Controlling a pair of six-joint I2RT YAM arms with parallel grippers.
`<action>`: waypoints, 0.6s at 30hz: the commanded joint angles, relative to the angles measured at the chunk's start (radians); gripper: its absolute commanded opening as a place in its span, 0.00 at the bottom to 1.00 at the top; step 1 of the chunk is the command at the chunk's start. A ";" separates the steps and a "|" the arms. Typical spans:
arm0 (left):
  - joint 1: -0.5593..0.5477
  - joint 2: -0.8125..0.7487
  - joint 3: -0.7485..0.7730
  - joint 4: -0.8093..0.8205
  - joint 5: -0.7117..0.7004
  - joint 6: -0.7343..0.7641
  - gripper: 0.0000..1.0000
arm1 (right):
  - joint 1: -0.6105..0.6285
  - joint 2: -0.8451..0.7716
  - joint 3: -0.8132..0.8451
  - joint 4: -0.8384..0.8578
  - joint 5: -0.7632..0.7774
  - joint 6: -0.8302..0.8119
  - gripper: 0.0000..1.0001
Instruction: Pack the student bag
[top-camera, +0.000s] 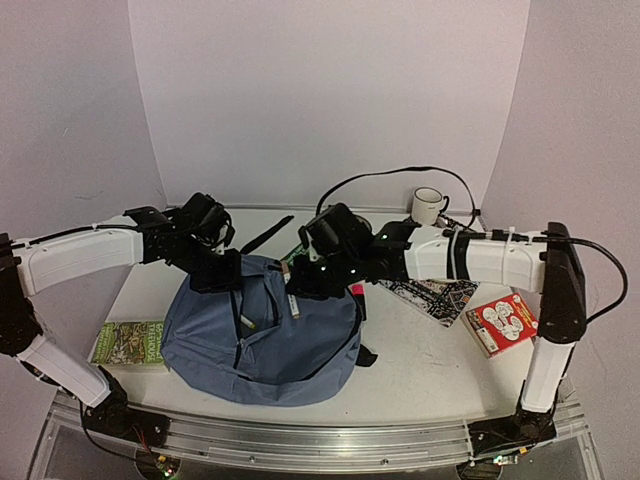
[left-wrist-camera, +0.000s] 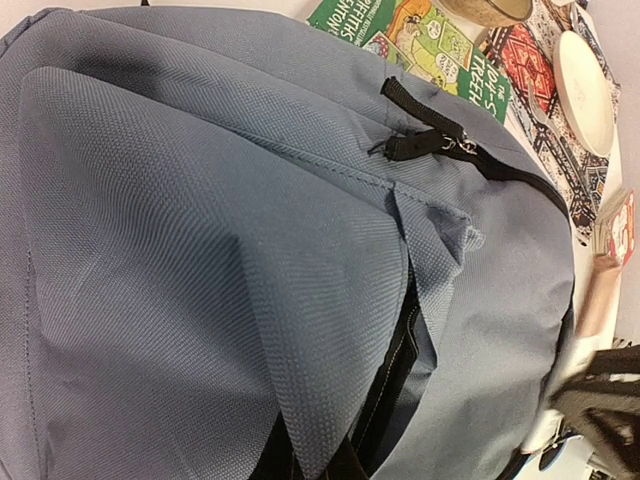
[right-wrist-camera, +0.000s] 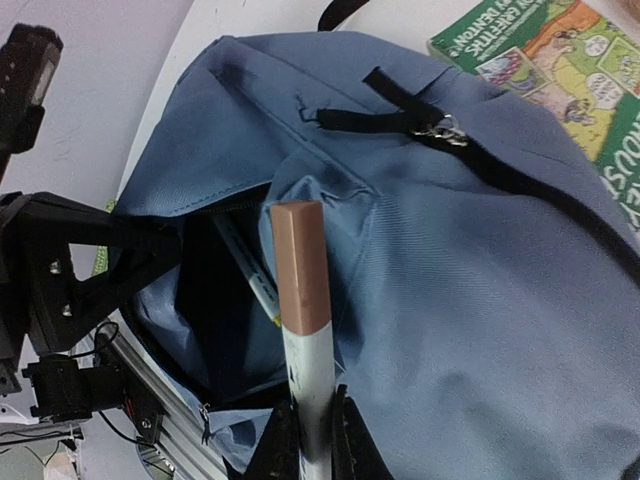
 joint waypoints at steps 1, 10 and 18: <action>0.005 -0.026 0.057 0.041 0.035 0.004 0.00 | 0.026 0.071 0.075 0.111 -0.046 0.022 0.00; 0.005 -0.034 0.053 0.057 0.062 -0.005 0.00 | 0.048 0.225 0.181 0.152 -0.126 0.079 0.00; 0.005 -0.047 0.047 0.070 0.076 -0.013 0.00 | 0.056 0.297 0.210 0.178 -0.133 0.132 0.00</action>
